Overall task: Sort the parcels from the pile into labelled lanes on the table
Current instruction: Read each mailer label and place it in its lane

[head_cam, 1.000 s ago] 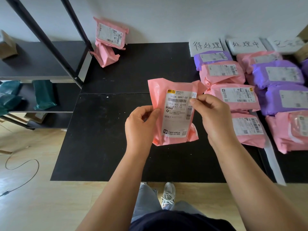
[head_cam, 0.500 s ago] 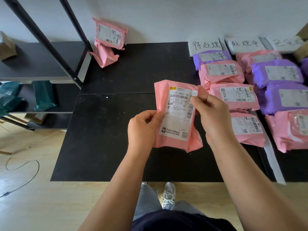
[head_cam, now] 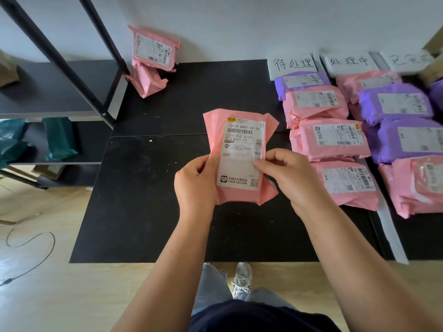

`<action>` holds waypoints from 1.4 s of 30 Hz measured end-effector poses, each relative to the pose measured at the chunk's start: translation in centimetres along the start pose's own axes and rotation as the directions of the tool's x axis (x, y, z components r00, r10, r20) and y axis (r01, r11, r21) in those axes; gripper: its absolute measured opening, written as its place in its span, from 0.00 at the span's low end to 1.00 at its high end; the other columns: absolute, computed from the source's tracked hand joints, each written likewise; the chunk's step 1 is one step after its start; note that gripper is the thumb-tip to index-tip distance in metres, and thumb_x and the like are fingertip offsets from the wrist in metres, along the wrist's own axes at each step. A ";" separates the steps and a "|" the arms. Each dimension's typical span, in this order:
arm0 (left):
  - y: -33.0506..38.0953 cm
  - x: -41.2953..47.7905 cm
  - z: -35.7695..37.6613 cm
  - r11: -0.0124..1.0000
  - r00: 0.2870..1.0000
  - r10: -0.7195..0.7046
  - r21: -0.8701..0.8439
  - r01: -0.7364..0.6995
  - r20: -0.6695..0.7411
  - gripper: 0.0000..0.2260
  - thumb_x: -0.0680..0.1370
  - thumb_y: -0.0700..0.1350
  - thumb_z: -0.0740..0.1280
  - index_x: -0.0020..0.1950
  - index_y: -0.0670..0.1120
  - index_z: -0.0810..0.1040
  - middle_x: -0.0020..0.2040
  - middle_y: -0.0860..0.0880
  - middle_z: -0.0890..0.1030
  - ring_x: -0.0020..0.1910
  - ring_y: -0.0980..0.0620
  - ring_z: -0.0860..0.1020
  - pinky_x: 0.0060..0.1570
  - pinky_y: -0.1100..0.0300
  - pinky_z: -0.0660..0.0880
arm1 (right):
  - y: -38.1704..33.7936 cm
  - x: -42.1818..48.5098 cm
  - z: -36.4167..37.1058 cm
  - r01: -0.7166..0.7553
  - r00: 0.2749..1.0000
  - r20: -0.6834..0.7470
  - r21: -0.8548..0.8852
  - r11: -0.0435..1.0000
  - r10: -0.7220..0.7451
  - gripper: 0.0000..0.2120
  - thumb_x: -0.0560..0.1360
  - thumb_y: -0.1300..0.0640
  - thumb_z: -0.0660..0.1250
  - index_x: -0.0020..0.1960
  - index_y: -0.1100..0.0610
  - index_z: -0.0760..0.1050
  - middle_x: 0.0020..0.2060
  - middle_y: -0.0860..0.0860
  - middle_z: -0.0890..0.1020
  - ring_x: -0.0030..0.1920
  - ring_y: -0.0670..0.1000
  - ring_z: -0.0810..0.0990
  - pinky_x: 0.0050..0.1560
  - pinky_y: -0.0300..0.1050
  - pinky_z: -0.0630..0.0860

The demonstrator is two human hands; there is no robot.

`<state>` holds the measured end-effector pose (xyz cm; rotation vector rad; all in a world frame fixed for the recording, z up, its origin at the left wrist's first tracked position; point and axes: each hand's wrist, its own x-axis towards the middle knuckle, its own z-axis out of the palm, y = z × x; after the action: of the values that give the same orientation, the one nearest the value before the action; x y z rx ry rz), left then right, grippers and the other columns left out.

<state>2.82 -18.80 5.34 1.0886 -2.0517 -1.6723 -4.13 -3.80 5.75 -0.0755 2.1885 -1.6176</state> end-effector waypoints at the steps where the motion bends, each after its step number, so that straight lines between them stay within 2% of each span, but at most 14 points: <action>1: 0.1 0.0 0.0 1.000 1.000 -0.001 -0.001 0.001 0.000 0.07 0.80 0.52 0.67 0.49 0.52 0.83 0.42 0.55 0.84 0.42 0.55 0.84 0.41 0.53 0.83 | 0.0 0.0 0.0 0.005 1.000 -0.009 0.012 1.000 -0.005 0.04 0.78 0.58 0.70 0.49 0.57 0.82 0.43 0.45 0.86 0.43 0.39 0.84 0.40 0.33 0.80; 6: 0.4 0.4 0.0 0.999 0.999 -0.036 -0.021 0.036 0.004 0.09 0.79 0.52 0.68 0.51 0.48 0.84 0.42 0.53 0.85 0.41 0.55 0.84 0.41 0.56 0.82 | -0.2 0.2 0.0 -0.015 0.999 -0.030 0.048 0.999 0.016 0.05 0.77 0.56 0.71 0.47 0.58 0.82 0.42 0.46 0.87 0.43 0.42 0.85 0.39 0.35 0.78; 11: 0.7 0.6 0.1 0.987 0.992 -0.117 -0.105 0.120 0.035 0.09 0.77 0.51 0.71 0.49 0.47 0.84 0.43 0.52 0.86 0.41 0.54 0.84 0.35 0.62 0.78 | -0.5 0.3 -0.3 -0.055 0.997 -0.041 0.058 0.997 0.058 0.06 0.77 0.54 0.71 0.46 0.57 0.81 0.40 0.44 0.86 0.41 0.41 0.85 0.36 0.33 0.77; 13: 0.9 0.6 0.1 0.974 0.985 -0.166 -0.150 0.173 0.056 0.08 0.76 0.50 0.72 0.48 0.46 0.85 0.43 0.51 0.86 0.41 0.54 0.84 0.36 0.61 0.78 | -0.6 0.2 -0.4 -0.063 0.997 -0.048 0.070 0.996 0.067 0.06 0.77 0.55 0.71 0.46 0.57 0.81 0.39 0.44 0.86 0.40 0.40 0.85 0.33 0.31 0.76; 16: 1.1 0.8 -0.1 0.953 0.971 -0.221 -0.190 0.235 0.093 0.07 0.75 0.49 0.74 0.45 0.46 0.85 0.42 0.50 0.86 0.42 0.52 0.85 0.39 0.59 0.79 | -0.9 0.2 -0.6 -0.050 0.997 -0.056 0.079 0.996 0.054 0.06 0.78 0.55 0.70 0.46 0.56 0.82 0.37 0.42 0.85 0.40 0.39 0.84 0.34 0.30 0.77; 22: 1.0 1.5 -0.3 0.953 0.959 -0.252 -0.141 0.270 0.129 0.10 0.75 0.49 0.74 0.51 0.46 0.85 0.45 0.50 0.86 0.43 0.51 0.85 0.41 0.56 0.81 | -1.3 0.5 -1.2 -0.100 0.994 0.038 0.029 0.995 0.099 0.03 0.77 0.57 0.70 0.47 0.55 0.82 0.42 0.43 0.86 0.43 0.41 0.85 0.41 0.36 0.79; 25: 0.7 1.7 -0.4 0.964 0.952 -0.232 -0.082 0.252 0.199 0.14 0.75 0.50 0.73 0.59 0.48 0.82 0.49 0.50 0.86 0.47 0.51 0.85 0.47 0.53 0.82 | -1.2 0.7 -1.2 -0.166 0.986 0.016 0.070 0.984 0.165 0.02 0.77 0.58 0.70 0.47 0.54 0.82 0.42 0.44 0.86 0.42 0.42 0.86 0.38 0.35 0.79; 28: 0.5 1.9 -0.4 0.974 0.952 -0.221 -0.006 0.228 0.210 0.19 0.74 0.50 0.75 0.63 0.48 0.79 0.51 0.50 0.84 0.50 0.51 0.83 0.52 0.52 0.81 | -0.7 0.8 -1.2 -0.233 0.971 -0.012 0.134 0.963 0.237 0.05 0.77 0.59 0.70 0.53 0.54 0.82 0.46 0.45 0.86 0.44 0.45 0.86 0.41 0.39 0.79; 31: 0.4 1.9 -0.4 0.978 0.963 -0.208 0.005 0.210 0.171 0.11 0.74 0.45 0.75 0.55 0.47 0.82 0.47 0.51 0.84 0.45 0.55 0.82 0.41 0.62 0.78 | -0.4 0.9 -1.0 -0.303 0.951 -0.008 0.189 0.934 0.310 0.08 0.77 0.60 0.70 0.56 0.55 0.81 0.48 0.49 0.86 0.45 0.47 0.86 0.45 0.43 0.81; 33: 0.5 1.8 -0.4 0.980 0.968 -0.197 0.024 0.196 0.158 0.05 0.74 0.44 0.75 0.49 0.46 0.84 0.44 0.51 0.85 0.41 0.57 0.81 0.36 0.66 0.74 | -0.2 1.2 -0.9 -0.346 0.935 -0.018 0.182 0.920 0.355 0.09 0.76 0.60 0.71 0.56 0.55 0.80 0.50 0.51 0.85 0.47 0.49 0.86 0.49 0.46 0.82; 38: 0.3 1.9 -0.2 0.972 0.957 -0.236 0.036 0.233 0.169 0.05 0.75 0.46 0.74 0.47 0.45 0.85 0.43 0.49 0.85 0.43 0.53 0.82 0.45 0.58 0.79 | 0.1 1.3 -0.9 -0.403 0.908 -0.013 0.238 0.884 0.418 0.11 0.76 0.61 0.72 0.58 0.55 0.79 0.51 0.52 0.84 0.49 0.50 0.85 0.55 0.50 0.82; 42: -0.1 1.8 -0.1 0.969 0.954 -0.247 0.035 0.244 0.169 0.04 0.76 0.45 0.74 0.45 0.46 0.85 0.43 0.49 0.85 0.43 0.52 0.82 0.51 0.54 0.81 | 0.2 1.2 -0.9 -0.410 0.903 -0.018 0.255 0.876 0.429 0.08 0.76 0.62 0.72 0.53 0.54 0.78 0.49 0.52 0.83 0.49 0.51 0.84 0.56 0.50 0.82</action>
<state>1.67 -20.15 4.87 1.2912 -2.1056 -1.9356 -5.54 -3.26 5.37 0.5078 1.8639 -1.6321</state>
